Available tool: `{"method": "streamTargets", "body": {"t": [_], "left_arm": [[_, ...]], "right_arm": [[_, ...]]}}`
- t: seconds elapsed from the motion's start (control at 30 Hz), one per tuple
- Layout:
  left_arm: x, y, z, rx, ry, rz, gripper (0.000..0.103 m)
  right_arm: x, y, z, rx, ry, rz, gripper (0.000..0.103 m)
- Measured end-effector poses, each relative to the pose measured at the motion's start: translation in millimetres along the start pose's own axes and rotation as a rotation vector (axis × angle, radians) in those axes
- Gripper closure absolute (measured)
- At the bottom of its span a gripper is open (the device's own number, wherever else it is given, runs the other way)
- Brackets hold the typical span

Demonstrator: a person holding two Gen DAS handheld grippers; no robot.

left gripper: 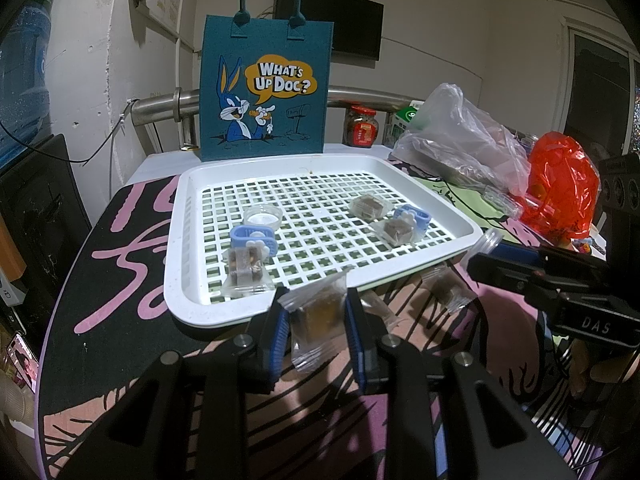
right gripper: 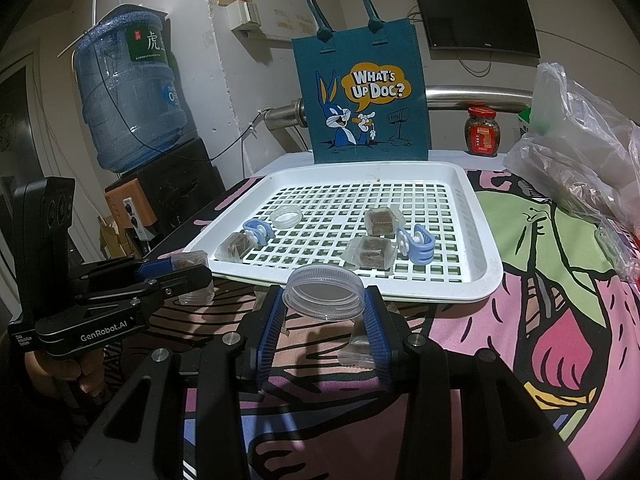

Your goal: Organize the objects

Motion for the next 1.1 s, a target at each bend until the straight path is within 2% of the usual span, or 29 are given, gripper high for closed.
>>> {"method": "streamTargets", "body": {"t": [0.43,0.6,0.73,0.87,1.0,1.1], "left_arm": [[-3.0,-2.2,-2.0,-0.005,0.022,-0.008,0.077],[-0.9,-1.7,-6.6,-0.059,0.065,-0.055,0.077],[30.9,17.0,-24.3,-0.033,0.062,0.003,0.077],[68.9,14.8,-51.9,0.008,0.072,0.037,0.077],[88.6,-10.0,-70.7,0.026,0.097,0.007,0.077],[89.3,-37.0,-77.0,0.045,0.109,-0.045,0.077]], "right_arm": [[0.7,-1.6,-3.9,0.005,-0.008,-0.007,0.063],[2.9,-1.1,-0.2,0.004,-0.022,-0.030,0.063],[29.8,22.3,2.6,0.026,-0.012,0.025,0.063],[74.5,29.6,12.7,0.030,0.003,0.060,0.063],[102.7,4.0,30.8,0.047,-0.034,0.018,0.063],[111.4,-28.3,46.9,0.014,-0.052,-0.049,0.063]]}}
Point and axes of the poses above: each gripper's, at about its wrist camera, not at the fingertips, and y roughly against the way its jaws point, z to its right, x to its top, the point moved 8 cm from there along -y, roughly the way its jaws point, and after that the axes turned 9 degrees about -z, right-handed, at the moved point
